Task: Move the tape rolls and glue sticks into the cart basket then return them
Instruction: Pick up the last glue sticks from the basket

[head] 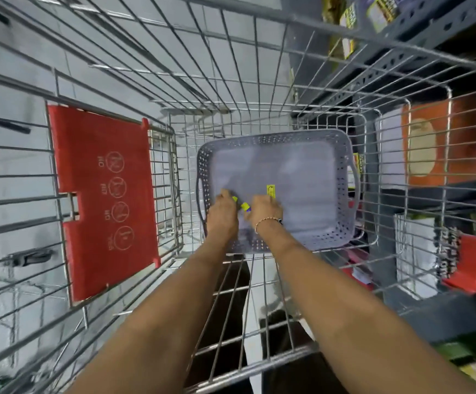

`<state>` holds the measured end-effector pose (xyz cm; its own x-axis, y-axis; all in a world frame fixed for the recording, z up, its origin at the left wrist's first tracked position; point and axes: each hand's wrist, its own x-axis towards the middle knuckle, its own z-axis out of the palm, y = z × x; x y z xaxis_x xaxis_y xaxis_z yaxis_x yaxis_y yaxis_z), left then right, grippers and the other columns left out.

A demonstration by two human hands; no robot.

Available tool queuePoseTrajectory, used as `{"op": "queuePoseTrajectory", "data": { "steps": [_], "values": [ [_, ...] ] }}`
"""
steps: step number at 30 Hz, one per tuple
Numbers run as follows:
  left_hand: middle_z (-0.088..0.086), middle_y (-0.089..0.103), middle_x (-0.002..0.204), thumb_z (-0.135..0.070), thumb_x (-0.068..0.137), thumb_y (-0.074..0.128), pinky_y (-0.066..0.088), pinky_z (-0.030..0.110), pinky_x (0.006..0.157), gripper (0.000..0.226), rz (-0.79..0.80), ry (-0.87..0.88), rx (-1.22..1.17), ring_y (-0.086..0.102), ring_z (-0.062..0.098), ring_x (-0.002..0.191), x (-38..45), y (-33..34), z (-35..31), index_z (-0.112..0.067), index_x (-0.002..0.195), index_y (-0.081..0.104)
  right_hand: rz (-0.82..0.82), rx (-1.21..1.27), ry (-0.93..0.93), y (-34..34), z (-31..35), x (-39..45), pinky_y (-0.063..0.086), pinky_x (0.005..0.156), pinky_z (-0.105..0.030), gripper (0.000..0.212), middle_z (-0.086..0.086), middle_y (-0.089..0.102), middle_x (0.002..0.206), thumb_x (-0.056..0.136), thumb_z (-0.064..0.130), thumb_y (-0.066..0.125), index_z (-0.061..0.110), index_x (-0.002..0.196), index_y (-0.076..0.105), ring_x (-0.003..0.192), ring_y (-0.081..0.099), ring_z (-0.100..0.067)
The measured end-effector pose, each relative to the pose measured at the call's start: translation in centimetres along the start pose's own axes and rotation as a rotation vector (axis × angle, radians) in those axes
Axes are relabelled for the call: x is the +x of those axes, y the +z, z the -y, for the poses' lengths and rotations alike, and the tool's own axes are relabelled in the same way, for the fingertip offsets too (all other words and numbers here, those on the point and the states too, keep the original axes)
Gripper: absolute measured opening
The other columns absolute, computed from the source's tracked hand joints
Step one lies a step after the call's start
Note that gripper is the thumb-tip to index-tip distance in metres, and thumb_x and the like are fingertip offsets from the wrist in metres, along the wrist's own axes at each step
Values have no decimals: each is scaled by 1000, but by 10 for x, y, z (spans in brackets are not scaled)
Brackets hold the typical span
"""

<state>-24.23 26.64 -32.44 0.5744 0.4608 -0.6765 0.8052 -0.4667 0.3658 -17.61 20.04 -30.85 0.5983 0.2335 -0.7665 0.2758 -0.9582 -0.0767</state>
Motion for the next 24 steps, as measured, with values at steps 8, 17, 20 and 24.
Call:
{"op": "queuePoseTrajectory", "data": {
  "steps": [8, 17, 20, 24],
  "values": [
    [20, 72, 99, -7, 82, 65, 47, 28, 77, 24, -77, 292, -347, 68, 31, 90, -48, -69, -107, -2, 105, 64, -135, 848, 100, -100, -70, -52, 55, 83, -38, 34, -8, 58, 84, 86, 19, 61, 24, 55, 48, 78, 57, -17],
    [11, 69, 102, -1, 77, 66, 55, 32, 81, 35, 397, 845, -641, 67, 14, 83, -239, -37, -250, -5, 111, 61, -739, 1512, -31, -123, -239, -292, 52, 58, -4, 32, -3, 65, 81, 79, -18, 62, -8, 110, 61, 52, 62, 14],
    [-7, 72, 85, 7, 80, 65, 54, 17, 73, 35, 516, 978, -545, 66, -6, 71, -324, 22, -282, -12, 108, 61, -998, 1540, 51, -80, -304, -381, 50, 61, 0, 25, 6, 65, 81, 80, -14, 63, -2, 103, 65, 57, 62, 17],
    [6, 69, 89, 6, 76, 70, 55, 17, 76, 31, 638, 1130, -372, 62, -13, 64, -436, 108, -306, -6, 104, 66, -1318, 1472, 277, -1, -383, -479, 50, 63, -1, 28, 10, 64, 76, 80, -11, 66, 13, 93, 61, 58, 61, 18]
  ]
}}
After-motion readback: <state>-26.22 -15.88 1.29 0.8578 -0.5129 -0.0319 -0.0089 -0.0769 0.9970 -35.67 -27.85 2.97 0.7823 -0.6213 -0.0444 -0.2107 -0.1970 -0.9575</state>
